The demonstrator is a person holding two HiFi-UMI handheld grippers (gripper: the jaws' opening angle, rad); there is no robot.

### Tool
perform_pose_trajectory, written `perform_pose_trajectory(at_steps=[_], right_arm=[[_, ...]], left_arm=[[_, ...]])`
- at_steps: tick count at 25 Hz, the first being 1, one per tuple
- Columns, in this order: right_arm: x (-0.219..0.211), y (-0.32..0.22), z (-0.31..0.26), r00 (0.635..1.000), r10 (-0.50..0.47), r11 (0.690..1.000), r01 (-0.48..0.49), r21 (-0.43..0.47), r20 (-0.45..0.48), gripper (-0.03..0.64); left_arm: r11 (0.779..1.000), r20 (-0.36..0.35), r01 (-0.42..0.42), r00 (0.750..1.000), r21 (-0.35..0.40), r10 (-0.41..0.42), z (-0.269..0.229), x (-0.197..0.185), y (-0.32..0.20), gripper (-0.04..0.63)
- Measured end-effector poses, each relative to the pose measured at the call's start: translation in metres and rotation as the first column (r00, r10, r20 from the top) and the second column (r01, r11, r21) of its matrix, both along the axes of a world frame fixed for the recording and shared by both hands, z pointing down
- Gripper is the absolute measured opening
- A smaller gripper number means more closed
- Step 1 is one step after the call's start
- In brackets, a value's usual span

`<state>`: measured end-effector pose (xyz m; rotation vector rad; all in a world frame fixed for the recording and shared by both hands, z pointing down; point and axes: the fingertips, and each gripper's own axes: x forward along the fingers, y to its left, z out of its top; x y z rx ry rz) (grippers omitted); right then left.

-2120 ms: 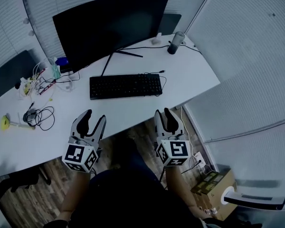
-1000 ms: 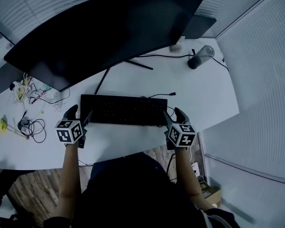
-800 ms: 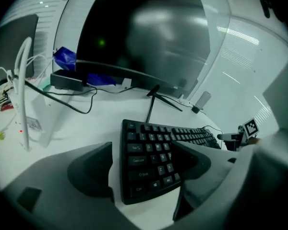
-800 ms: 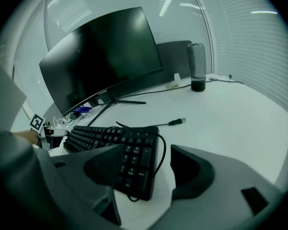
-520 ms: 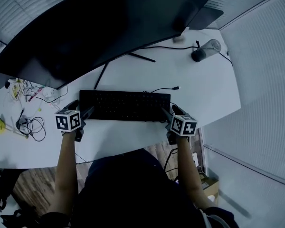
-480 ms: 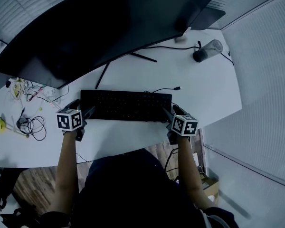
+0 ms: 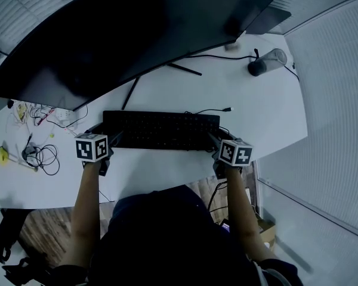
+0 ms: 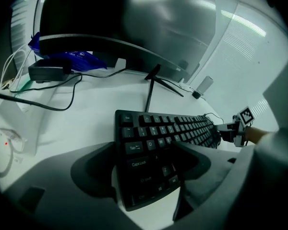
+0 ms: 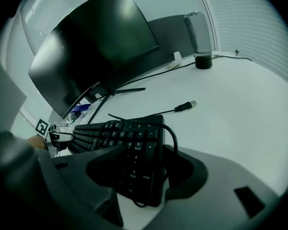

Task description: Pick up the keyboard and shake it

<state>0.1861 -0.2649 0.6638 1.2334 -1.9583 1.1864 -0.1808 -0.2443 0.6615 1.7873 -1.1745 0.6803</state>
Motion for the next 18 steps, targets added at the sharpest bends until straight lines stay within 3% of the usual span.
perform_pose_trajectory(at_steps=[4, 9, 14, 18], right_arm=[[0.000, 0.000, 0.000, 1.000, 0.013, 0.999, -0.013, -0.033, -0.003, 0.252], [0.000, 0.000, -0.014, 1.000, -0.006, 1.000, 0.006, 0.012, -0.014, 0.252], [0.003, -0.008, -0.066, 0.998, -0.019, 0.986, 0.029, 0.167, -0.062, 0.252], [0.003, -0.015, -0.128, 0.990, -0.025, 0.943, 0.069, 0.325, -0.137, 0.252]], left_arm=[[1.000, 0.015, 0.012, 1.000, -0.006, -0.012, -0.002, 0.000, -0.001, 0.380], [0.999, 0.037, 0.006, 0.999, 0.043, -0.008, -0.019, 0.002, 0.001, 0.380], [0.990, -0.011, 0.033, 0.999, 0.135, -0.032, -0.046, 0.005, 0.001, 0.380], [0.970, -0.104, 0.076, 0.993, 0.231, -0.053, -0.070, 0.009, -0.003, 0.380]])
